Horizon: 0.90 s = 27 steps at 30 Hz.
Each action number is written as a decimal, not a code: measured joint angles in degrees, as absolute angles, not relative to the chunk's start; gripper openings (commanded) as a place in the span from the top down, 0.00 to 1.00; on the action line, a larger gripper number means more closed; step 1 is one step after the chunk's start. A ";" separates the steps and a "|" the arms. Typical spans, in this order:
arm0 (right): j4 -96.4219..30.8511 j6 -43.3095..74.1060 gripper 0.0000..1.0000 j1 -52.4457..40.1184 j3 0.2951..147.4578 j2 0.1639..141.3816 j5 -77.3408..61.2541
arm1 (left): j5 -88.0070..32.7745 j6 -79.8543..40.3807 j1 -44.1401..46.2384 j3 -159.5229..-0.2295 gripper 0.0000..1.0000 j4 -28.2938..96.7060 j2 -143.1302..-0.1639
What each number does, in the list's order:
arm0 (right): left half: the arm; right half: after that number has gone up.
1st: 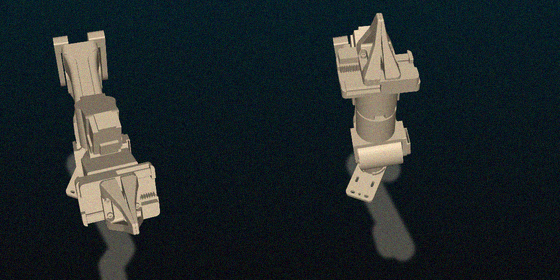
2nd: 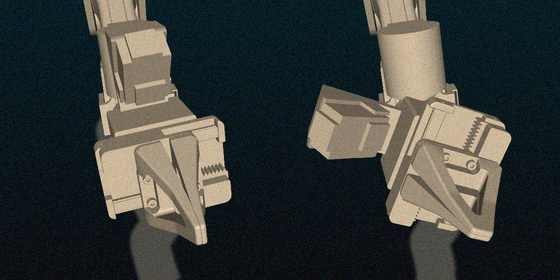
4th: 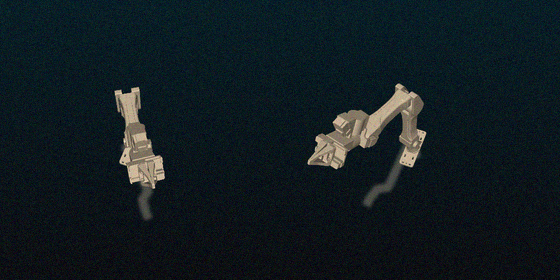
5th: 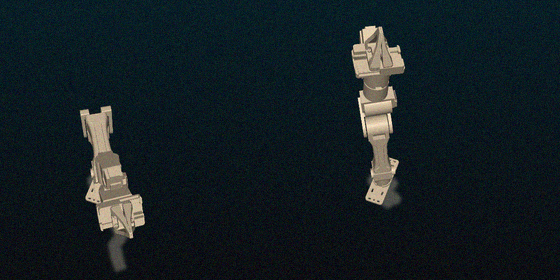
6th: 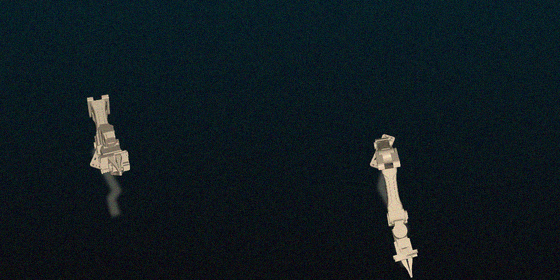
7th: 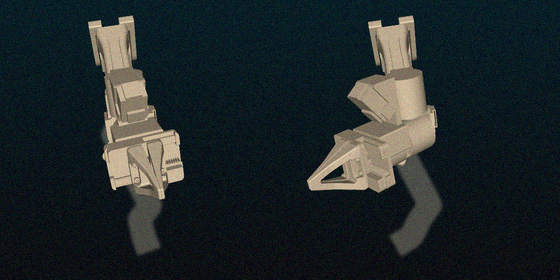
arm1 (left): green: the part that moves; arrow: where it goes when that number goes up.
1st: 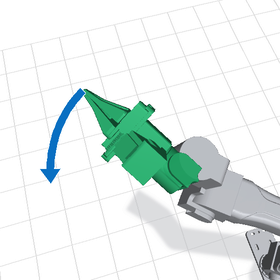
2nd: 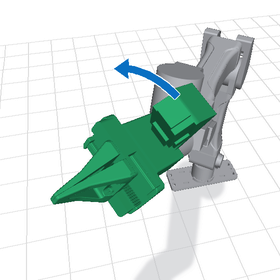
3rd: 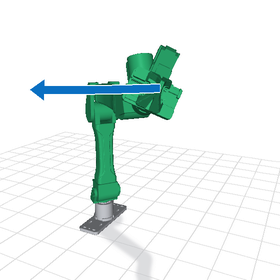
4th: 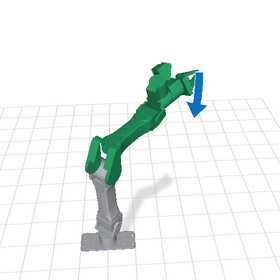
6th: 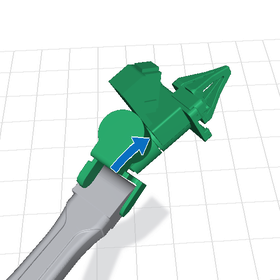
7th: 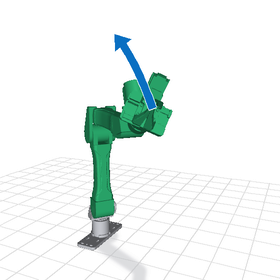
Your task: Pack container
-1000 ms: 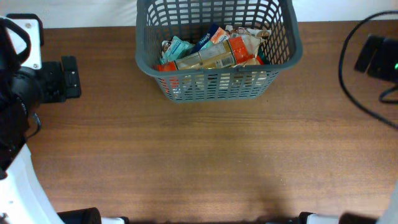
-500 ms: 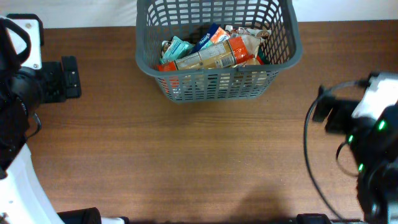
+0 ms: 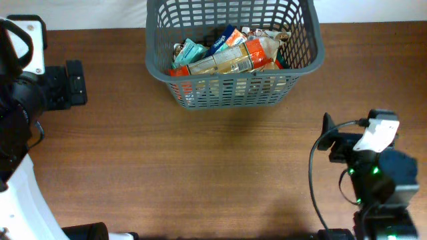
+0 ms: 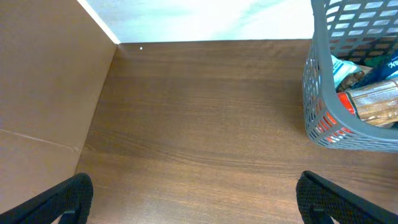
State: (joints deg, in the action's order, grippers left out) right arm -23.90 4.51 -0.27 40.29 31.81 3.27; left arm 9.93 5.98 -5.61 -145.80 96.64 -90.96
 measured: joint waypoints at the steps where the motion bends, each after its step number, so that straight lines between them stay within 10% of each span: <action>1: -22.31 4.54 0.01 -0.27 38.35 30.68 3.07 | 9.96 5.98 -5.61 -145.80 0.01 96.64 -90.96; 27: -14.22 6.24 0.01 -1.54 13.91 7.57 2.24 | 9.93 5.98 -5.61 -145.75 0.01 96.64 -90.96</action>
